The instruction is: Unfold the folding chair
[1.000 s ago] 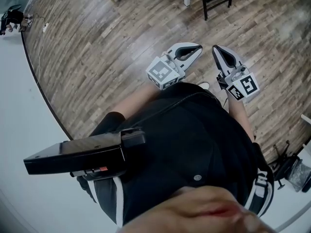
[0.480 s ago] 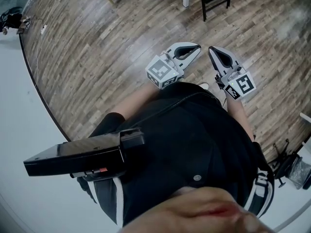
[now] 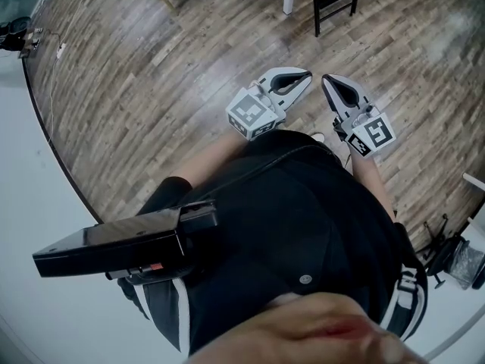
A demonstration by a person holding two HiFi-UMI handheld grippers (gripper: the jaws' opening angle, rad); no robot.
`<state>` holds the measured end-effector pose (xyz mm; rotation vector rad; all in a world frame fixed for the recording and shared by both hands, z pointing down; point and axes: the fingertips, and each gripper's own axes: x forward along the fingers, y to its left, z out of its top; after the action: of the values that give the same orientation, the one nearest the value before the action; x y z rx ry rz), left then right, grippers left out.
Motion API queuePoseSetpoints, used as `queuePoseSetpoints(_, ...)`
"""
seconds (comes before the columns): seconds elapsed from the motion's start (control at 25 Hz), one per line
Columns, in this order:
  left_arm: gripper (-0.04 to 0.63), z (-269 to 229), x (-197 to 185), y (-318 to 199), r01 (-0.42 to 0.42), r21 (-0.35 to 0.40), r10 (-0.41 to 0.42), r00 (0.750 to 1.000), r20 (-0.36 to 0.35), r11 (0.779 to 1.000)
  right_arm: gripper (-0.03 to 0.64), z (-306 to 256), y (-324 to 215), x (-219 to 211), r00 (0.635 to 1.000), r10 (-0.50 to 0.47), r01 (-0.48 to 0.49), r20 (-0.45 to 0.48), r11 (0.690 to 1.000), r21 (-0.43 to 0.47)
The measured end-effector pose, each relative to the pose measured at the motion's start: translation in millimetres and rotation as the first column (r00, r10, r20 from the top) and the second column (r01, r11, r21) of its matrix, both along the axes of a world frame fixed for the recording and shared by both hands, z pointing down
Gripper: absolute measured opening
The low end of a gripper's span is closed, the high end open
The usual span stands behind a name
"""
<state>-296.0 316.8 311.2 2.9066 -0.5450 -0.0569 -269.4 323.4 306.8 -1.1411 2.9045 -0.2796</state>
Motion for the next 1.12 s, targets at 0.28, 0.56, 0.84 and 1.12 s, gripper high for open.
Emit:
queuePoseSetpoints(0.28,0.004,-1,-8,-8,-0.027,0.019,0.027,1.000,0.003,0.999,0.008,-2,-6,-4,0.999,0.040,-0.040,0.004,0.999,0.019)
queuePoseSetpoints(0.56,0.005,-5,2,-33,-0.009,0.029,0.009,1.000,-0.012,1.000,0.008,-8,-29,13,0.995,0.087,-0.083,-0.048,0.993,0.082)
queuePoseSetpoints(0.84,0.005,-17,38,-68,0.003,0.069,-0.002,1.000,-0.021,0.998,0.007,-17,-71,48,0.996,0.071,-0.063,-0.062,0.991,0.122)
queuePoseSetpoints(1.12,0.005,-18,114,-127,0.052,0.055,-0.052,0.999,-0.012,0.997,0.007,-25,-127,119,0.997,0.041,-0.030,-0.062,0.986,0.164)
